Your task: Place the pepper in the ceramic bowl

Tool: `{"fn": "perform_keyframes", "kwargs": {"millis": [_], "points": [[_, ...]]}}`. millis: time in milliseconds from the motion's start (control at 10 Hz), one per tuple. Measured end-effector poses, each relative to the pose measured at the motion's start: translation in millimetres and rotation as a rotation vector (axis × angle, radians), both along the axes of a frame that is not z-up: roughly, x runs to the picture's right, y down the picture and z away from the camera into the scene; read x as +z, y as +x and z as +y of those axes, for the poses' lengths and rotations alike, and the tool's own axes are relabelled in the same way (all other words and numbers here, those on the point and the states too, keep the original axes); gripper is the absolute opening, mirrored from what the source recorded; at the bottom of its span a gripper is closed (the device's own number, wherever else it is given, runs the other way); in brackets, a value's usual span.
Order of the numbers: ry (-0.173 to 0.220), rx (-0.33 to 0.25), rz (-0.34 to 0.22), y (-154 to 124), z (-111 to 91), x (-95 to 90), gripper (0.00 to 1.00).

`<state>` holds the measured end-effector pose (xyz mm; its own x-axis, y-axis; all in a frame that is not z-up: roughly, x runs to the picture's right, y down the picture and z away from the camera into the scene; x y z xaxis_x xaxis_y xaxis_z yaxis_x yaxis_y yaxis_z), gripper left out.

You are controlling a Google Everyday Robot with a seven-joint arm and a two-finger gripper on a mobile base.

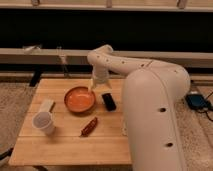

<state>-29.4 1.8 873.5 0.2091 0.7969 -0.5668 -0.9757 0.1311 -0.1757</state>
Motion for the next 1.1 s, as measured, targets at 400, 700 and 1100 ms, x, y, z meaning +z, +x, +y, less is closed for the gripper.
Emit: {"fn": "perform_keyframes", "kwargs": {"millis": [400,700,1100], "points": [[0.006,-0.001,-0.004,0.1,0.9,-0.4,0.80],[0.053,-0.011,-0.022,-11.6,13.5,-26.2,0.80],[0.061,-0.026,-0.042,-46.7,70.1,-78.9,0.80]]}}
